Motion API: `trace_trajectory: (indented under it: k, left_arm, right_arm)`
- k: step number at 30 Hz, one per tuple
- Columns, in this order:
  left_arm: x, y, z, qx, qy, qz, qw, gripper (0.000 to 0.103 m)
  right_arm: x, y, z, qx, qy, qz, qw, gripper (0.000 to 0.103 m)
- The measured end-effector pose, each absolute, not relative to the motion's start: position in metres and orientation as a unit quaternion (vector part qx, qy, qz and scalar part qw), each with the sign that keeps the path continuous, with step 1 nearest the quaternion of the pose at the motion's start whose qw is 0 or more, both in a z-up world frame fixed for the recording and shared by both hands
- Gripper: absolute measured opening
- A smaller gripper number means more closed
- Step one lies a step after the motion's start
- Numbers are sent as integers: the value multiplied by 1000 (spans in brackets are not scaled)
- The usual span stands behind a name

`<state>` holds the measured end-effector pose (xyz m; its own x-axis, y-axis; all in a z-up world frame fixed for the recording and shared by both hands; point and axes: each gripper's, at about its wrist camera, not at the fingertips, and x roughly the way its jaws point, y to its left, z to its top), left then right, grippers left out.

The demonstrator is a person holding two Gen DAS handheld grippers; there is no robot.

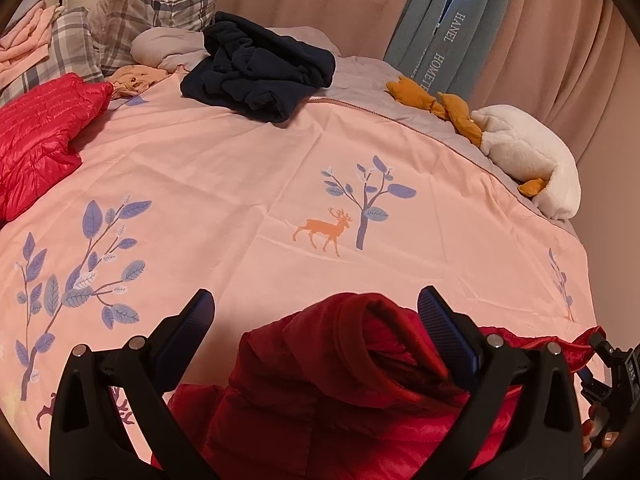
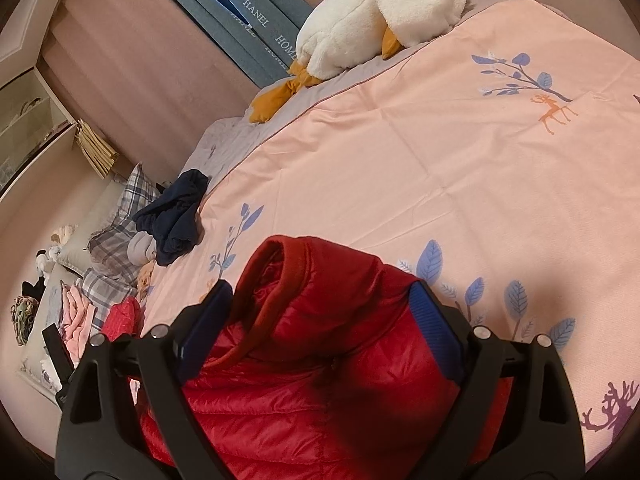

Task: Fold large clothes
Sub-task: 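Lower the folded jacket bundle onto the duvet with both grippers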

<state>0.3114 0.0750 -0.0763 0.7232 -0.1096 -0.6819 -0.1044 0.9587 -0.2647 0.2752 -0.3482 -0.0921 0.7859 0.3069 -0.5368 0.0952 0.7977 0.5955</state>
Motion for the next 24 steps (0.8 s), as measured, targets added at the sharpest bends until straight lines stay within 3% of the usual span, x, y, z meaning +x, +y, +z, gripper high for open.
trace_trajectory:
  k: [24]
  left_arm:
    - [306, 88, -64, -152, 355, 17, 922, 102]
  right_arm:
    - [268, -353, -91, 314, 320, 44, 893, 92]
